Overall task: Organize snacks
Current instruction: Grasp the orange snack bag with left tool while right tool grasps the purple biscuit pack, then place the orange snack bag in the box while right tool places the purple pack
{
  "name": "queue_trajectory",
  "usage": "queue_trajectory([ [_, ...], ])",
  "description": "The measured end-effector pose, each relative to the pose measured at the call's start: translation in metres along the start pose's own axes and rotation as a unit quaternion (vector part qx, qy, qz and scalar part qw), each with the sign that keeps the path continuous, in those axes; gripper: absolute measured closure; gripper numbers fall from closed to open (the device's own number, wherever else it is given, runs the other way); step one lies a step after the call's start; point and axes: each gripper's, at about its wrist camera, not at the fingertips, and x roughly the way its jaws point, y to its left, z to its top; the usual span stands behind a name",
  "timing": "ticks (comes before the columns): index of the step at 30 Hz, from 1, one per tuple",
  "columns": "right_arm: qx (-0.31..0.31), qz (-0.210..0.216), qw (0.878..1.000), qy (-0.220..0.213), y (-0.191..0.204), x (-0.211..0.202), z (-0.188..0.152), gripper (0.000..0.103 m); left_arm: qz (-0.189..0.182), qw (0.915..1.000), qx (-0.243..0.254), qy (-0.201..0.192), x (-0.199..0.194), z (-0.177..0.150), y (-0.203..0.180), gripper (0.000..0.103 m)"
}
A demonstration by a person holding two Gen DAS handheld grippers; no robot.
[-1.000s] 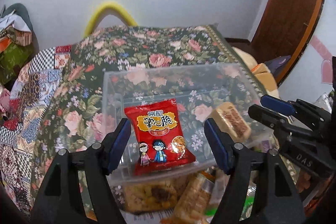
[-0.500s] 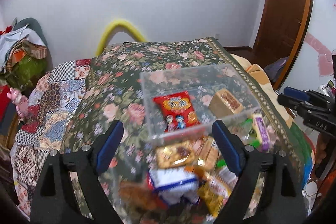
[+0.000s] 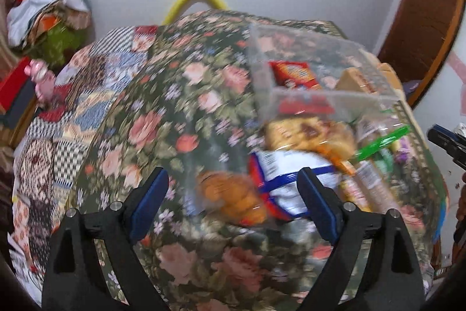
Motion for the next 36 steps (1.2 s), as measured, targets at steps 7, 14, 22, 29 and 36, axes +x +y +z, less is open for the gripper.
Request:
queue_trajectory([
  [7, 0.016, -0.022, 0.999, 0.038, -0.021, 0.028, -0.004, 0.054, -0.002, 0.9984, -0.046, 0.034, 0.034, -0.019, 0.026, 0.013],
  [14, 0.033, -0.018, 0.997, 0.061, -0.027, 0.055, -0.001, 0.054, -0.001, 0.9988, -0.031, 0.036, 0.054, -0.023, 0.016, 0.014],
  [22, 0.028, -0.025, 0.997, 0.063, -0.024, 0.074, 0.002, 0.043, -0.026, 0.9976, -0.051, 0.039, 0.070, -0.018, 0.025, 0.039],
  [29, 0.017, -0.041, 0.996, 0.071, -0.023, 0.087, 0.004, 0.043, -0.012, 0.9985, -0.045, 0.027, 0.064, -0.021, 0.021, 0.045],
  [36, -0.014, -0.059, 0.996, 0.066, -0.018, 0.082, -0.001, 0.059, -0.001, 0.9995, -0.030, 0.006, 0.045, -0.020, 0.015, 0.046],
])
